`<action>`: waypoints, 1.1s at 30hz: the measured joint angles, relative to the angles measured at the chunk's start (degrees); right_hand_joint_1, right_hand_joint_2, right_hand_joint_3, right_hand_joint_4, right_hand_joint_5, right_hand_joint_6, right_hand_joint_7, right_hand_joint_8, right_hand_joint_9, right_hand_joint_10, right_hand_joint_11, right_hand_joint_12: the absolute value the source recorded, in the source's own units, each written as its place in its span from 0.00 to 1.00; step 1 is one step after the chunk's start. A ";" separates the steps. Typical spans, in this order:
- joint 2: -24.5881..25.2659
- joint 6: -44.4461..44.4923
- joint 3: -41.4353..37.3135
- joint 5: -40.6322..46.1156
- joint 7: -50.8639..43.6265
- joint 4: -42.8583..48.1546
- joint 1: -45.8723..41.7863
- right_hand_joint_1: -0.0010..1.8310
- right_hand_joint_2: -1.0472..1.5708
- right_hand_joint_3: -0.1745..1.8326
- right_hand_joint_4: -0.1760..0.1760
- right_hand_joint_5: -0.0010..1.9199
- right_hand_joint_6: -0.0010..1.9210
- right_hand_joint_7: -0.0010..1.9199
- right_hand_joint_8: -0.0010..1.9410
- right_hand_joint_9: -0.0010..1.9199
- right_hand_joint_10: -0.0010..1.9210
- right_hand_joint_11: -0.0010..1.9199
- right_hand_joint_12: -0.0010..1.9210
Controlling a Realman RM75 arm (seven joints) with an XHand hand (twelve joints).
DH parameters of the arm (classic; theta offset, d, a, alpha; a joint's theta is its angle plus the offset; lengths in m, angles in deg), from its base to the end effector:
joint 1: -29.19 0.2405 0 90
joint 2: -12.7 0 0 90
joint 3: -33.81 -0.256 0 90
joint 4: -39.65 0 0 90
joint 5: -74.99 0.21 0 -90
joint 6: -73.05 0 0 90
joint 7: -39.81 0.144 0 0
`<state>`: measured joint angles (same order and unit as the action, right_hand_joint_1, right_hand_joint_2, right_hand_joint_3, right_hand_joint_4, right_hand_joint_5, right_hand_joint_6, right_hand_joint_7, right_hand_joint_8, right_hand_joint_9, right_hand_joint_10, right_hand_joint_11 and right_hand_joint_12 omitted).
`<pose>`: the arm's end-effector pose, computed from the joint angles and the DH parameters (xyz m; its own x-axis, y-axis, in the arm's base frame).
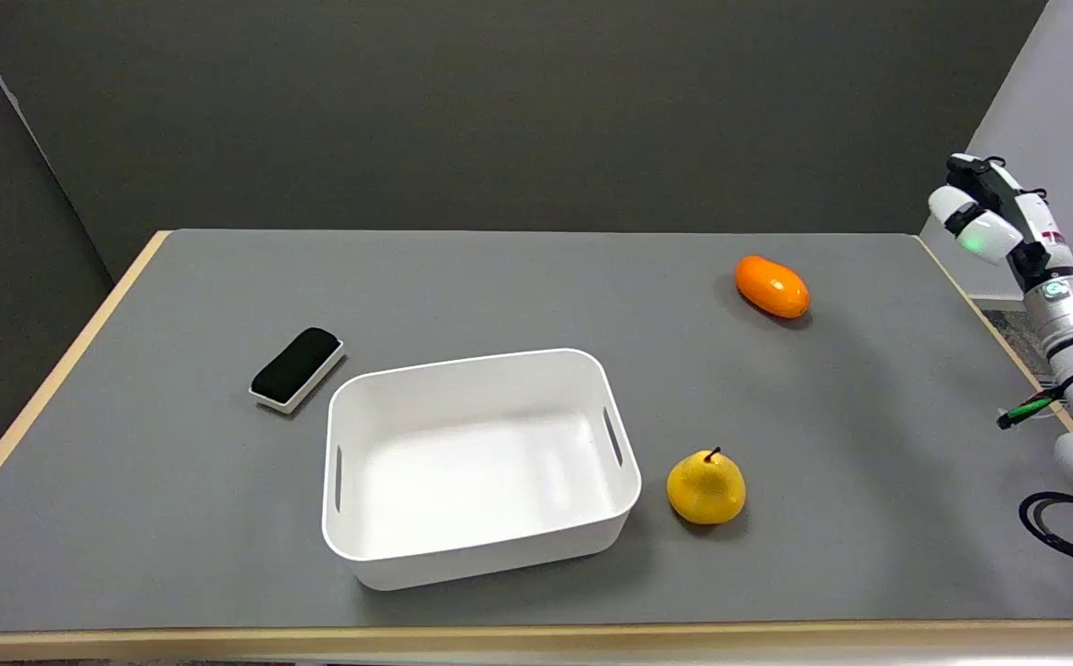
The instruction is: Pick up mango.
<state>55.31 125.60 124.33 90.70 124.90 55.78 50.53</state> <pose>-0.2337 -0.2939 0.6366 0.5908 0.4681 0.6571 -0.7714 0.0889 0.6302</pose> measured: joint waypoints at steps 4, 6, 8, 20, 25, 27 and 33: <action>-0.37 -0.21 -0.07 -1.34 -3.46 1.34 0.01 0.21 0.64 0.55 0.42 0.12 0.24 0.17 0.22 0.13 0.43 0.09 0.71; -0.65 -0.34 -0.10 -2.17 -5.39 2.55 -0.22 0.20 0.64 0.55 0.34 0.13 0.26 0.17 0.24 0.13 0.44 0.10 0.72; -0.95 -0.51 -0.14 -2.98 -7.17 4.15 -0.71 0.20 0.64 0.55 0.31 0.13 0.26 0.18 0.24 0.14 0.45 0.10 0.73; -2.57 -11.69 -0.72 -8.32 -19.96 21.10 -6.24 0.16 0.62 0.53 0.24 0.14 0.29 0.20 0.27 0.15 0.47 0.11 0.74; -2.07 -20.50 -0.95 -9.89 -24.94 29.23 -8.41 0.15 0.62 0.53 0.23 0.13 0.27 0.18 0.25 0.12 0.45 0.08 0.71; -1.38 -24.76 -1.10 -10.60 -26.91 32.09 -9.06 0.15 0.62 0.53 0.22 0.13 0.27 0.17 0.25 0.11 0.44 0.07 0.70; 1.32 -36.76 -1.14 -13.64 -31.28 38.53 -9.68 0.17 0.63 0.47 0.16 0.10 0.22 0.13 0.20 0.06 0.42 0.03 0.68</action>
<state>56.63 88.84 123.18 77.06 93.62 94.30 40.86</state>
